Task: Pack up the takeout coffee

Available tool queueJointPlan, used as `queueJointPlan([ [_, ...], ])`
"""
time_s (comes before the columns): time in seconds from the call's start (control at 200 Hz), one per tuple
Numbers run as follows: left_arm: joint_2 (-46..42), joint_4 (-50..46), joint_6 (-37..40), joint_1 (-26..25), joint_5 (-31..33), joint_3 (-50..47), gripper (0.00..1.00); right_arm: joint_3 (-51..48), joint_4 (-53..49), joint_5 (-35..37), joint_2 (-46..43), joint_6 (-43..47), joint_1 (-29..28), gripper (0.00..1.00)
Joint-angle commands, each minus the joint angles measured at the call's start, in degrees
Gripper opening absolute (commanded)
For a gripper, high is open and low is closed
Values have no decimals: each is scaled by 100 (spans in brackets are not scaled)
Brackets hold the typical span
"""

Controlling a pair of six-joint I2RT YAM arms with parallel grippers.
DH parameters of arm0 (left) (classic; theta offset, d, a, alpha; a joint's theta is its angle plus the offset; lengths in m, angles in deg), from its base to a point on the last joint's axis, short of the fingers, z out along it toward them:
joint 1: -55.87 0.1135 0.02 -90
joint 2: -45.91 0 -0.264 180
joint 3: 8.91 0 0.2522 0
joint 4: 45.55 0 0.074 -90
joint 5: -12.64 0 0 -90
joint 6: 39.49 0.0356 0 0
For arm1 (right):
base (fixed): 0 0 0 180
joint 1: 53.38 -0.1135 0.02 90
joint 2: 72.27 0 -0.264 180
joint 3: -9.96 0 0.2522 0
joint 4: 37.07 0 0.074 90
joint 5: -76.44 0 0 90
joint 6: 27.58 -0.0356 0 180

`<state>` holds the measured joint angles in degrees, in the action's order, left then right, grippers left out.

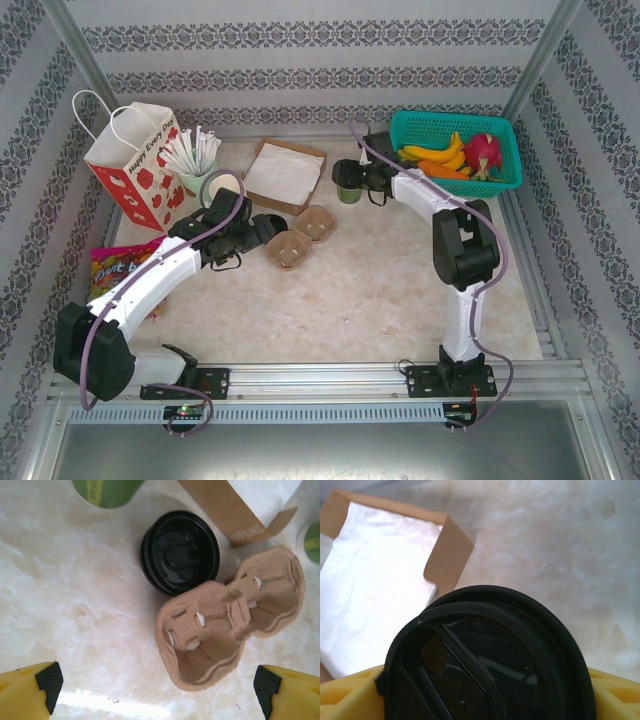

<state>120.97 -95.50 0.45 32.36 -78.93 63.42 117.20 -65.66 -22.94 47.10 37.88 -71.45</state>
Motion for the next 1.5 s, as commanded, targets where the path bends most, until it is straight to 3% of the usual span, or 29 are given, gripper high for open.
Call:
queueJointPlan([
  [0.0,100,384,246,48,-486,-116,100,760,-512,121,377,270,48,83],
  [0.45,486,700,208,48,-1120,-270,100,2255,-1107,-63,1388,-82,119,84],
  [0.904,788,626,247,30,-1294,-143,100,2746,-1351,-19,1703,-148,154,89],
  [1.494,1036,577,251,-14,-1399,-56,100,2751,-1366,-73,1391,-66,170,97],
])
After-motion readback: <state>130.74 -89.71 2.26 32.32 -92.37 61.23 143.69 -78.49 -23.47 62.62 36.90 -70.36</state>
